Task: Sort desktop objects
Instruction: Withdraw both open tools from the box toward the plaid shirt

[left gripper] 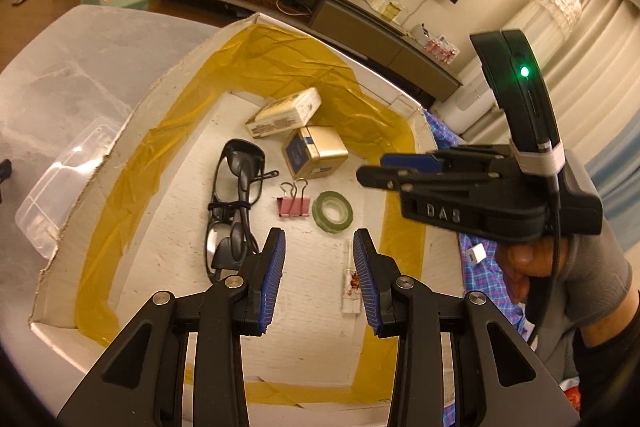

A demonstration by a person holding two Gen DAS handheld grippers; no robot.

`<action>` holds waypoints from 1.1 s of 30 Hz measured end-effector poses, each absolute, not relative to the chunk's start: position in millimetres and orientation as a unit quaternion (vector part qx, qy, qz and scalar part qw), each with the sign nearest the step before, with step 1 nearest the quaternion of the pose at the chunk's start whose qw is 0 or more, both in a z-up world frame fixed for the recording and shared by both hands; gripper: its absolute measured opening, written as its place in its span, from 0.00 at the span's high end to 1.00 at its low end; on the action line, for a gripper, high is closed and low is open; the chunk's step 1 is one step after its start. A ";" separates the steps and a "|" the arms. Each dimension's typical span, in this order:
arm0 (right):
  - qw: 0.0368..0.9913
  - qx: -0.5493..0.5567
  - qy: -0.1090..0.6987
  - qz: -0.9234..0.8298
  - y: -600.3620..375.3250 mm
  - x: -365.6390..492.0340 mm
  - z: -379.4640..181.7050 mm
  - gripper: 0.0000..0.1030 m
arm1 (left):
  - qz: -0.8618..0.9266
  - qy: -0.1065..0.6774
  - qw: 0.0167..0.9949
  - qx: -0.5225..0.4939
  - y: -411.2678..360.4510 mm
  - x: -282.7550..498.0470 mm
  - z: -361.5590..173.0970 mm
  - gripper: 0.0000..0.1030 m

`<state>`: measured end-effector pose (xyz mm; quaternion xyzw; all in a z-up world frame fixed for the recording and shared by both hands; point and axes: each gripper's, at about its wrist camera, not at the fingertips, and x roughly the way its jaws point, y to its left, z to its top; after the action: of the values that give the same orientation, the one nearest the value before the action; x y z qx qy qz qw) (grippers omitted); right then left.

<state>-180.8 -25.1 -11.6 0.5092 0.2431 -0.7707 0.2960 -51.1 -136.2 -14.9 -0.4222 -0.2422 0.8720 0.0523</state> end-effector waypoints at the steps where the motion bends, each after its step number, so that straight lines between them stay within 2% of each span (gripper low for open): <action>1: 0.297 0.510 0.245 -0.769 -24.7 -176.8 -12.1 0.70 | 0.873 -0.240 0.052 -0.421 -136.0 -50.5 -14.2 0.64; 21: 0.294 0.503 0.264 -0.769 -21.0 -139.3 -2.0 0.64 | 0.895 -0.206 0.042 -0.393 -136.8 -37.1 2.3 0.64; 33: 0.300 0.486 0.241 -0.784 -13.2 -116.3 25.8 0.59 | 0.906 -0.200 0.049 -0.371 -138.1 -24.0 14.4 0.64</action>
<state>-116.3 -13.2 25.8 0.4862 0.2413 -0.7843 0.3004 -24.0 -138.1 14.4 -0.3706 -0.2005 0.9056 0.0485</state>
